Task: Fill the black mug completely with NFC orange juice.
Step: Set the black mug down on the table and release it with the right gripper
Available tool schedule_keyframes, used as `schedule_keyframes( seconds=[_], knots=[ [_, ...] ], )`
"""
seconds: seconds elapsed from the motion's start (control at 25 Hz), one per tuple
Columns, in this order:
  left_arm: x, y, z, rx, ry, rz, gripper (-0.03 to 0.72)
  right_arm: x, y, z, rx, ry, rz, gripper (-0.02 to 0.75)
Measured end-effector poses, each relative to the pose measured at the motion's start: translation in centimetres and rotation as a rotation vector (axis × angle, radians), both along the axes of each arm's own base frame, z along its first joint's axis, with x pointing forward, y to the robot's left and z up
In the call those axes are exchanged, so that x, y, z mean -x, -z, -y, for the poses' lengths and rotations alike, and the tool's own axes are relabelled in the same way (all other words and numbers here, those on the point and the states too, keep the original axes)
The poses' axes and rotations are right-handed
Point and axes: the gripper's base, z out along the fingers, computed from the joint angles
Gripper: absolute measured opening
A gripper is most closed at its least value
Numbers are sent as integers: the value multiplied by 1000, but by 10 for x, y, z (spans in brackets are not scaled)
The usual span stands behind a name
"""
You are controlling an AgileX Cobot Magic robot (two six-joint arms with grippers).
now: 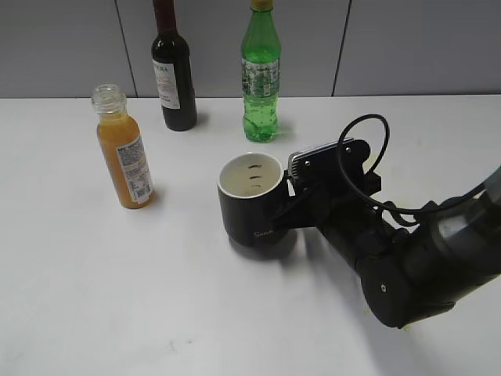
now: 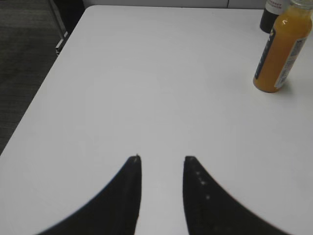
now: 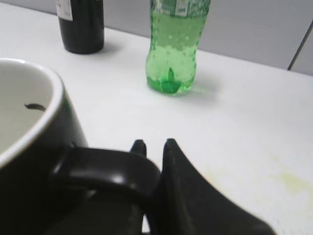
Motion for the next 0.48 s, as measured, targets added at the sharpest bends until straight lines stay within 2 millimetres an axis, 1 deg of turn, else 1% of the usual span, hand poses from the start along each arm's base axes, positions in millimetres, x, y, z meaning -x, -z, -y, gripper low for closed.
schedule_keyframes(
  seconds=[0.12,0.24,0.36,0.44,0.48],
  knots=[
    [0,0,0,0,0,0,235,2,14,1,-14,23,-47,64],
    [0,0,0,0,0,0,235,3,21,3,-36,59,-74,64],
    [0,0,0,0,0,0,235,3,23,3,-65,75,-86,65],
    [0,0,0,0,0,0,235,3,23,3,-78,79,-86,83],
    [0,0,0,0,0,0,235,3,22,3,-85,81,-80,104]
  ],
)
